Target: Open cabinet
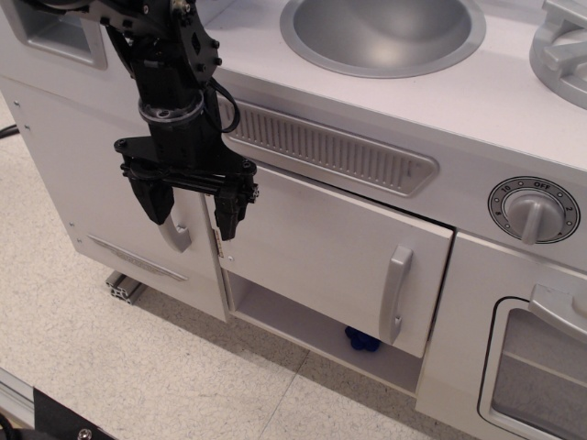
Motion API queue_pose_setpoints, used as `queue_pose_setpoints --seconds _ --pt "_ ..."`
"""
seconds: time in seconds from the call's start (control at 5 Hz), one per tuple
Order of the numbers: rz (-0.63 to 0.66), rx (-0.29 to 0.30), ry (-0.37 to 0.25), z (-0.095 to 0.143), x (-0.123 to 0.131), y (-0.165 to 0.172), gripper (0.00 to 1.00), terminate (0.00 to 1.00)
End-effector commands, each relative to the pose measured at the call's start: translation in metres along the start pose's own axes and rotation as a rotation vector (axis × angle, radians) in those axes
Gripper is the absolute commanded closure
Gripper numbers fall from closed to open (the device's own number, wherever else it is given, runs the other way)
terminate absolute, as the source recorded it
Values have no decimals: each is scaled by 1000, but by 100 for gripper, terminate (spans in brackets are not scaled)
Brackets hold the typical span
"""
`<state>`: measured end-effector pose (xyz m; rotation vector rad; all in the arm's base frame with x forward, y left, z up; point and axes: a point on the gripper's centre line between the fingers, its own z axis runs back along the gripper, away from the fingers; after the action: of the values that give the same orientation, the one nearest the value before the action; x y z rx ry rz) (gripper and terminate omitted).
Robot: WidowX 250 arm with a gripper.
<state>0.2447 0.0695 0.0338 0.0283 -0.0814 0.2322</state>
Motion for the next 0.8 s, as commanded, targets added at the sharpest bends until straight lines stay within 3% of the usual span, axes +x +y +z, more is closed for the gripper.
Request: queue_pose_setpoints --seconds 0.0,0.2,0.6 --pt "0 0 0 0 0 0 0 0" --pt "-76 -55 5 -23 2 -28 0 0" --pt "-235 -181 -81 -43 3 -87 0 0"
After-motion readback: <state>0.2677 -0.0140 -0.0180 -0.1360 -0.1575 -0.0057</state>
